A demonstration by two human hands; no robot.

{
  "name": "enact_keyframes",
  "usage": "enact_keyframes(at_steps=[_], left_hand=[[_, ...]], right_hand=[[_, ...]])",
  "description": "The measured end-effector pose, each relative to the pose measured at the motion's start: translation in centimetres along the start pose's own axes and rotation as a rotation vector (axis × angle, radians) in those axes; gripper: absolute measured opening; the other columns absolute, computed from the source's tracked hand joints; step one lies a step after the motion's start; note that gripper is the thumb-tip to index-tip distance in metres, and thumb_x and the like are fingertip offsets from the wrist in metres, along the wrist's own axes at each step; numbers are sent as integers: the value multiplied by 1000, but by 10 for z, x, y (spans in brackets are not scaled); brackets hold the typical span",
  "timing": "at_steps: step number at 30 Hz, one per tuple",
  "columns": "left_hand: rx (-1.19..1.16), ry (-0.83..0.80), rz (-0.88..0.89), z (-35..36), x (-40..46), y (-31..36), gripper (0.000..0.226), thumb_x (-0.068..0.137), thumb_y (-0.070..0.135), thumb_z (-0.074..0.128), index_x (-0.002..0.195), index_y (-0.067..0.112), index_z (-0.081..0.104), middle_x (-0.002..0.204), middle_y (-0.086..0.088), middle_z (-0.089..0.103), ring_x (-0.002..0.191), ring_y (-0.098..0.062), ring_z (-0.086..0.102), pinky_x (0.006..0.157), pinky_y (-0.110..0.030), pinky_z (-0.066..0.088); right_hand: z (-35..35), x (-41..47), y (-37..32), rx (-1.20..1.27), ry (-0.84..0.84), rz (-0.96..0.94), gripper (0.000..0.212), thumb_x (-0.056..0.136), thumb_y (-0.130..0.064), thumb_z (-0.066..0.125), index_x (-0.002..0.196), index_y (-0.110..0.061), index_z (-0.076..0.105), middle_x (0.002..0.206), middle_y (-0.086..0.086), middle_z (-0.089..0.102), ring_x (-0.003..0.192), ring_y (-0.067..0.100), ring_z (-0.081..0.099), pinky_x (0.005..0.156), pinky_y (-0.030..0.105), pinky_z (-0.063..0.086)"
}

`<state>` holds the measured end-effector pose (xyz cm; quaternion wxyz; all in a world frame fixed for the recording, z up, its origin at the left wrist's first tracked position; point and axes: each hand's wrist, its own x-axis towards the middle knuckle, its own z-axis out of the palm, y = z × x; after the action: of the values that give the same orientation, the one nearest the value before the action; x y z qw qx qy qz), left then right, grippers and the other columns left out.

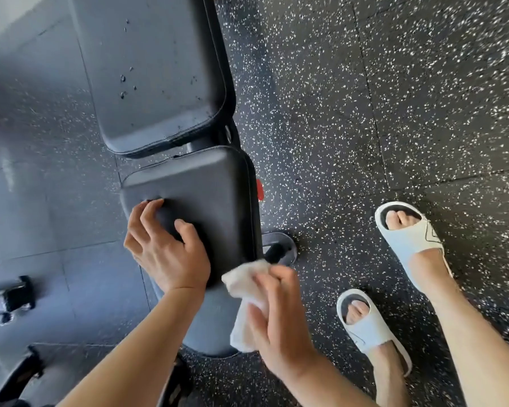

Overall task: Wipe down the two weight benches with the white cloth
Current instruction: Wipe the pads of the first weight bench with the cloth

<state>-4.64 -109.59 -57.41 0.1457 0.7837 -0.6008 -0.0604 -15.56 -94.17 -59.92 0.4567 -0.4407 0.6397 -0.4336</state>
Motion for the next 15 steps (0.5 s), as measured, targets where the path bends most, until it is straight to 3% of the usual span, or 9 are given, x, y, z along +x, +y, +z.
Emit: enact_keyframes(at_steps=[3,6,11,15], left_hand=[[-8,2,-9,0,-1,-1,44,91,19,51,134,15,58,150,-4,49,133,-36,42,108,-7,8],[-8,-8,-12,0,-1,-2,45,90,23,49,135,21,57,150,0,48,132,-35,41,113,-26,21],[-6,-7,-2,0,0,-4,46,89,28,49,134,25,56,148,5,49,128,-34,43,113,-49,33],[-16,2,5,5,3,-13,45,88,30,50,132,30,55,149,7,48,128,-30,41,112,-53,36]], right_hand=[[0,86,-9,-46,171,-7,39,96,-27,49,131,-9,57,122,6,48,112,22,48,102,36,42],[-5,155,-20,-106,297,-98,30,92,-17,60,121,-9,57,117,5,43,104,23,47,95,35,44],[-14,160,-26,-232,285,-191,27,90,-17,65,116,-12,60,118,7,46,103,26,47,94,36,43],[-10,82,-17,-298,110,-214,31,84,-15,67,114,-14,59,123,7,47,104,27,46,90,43,47]])
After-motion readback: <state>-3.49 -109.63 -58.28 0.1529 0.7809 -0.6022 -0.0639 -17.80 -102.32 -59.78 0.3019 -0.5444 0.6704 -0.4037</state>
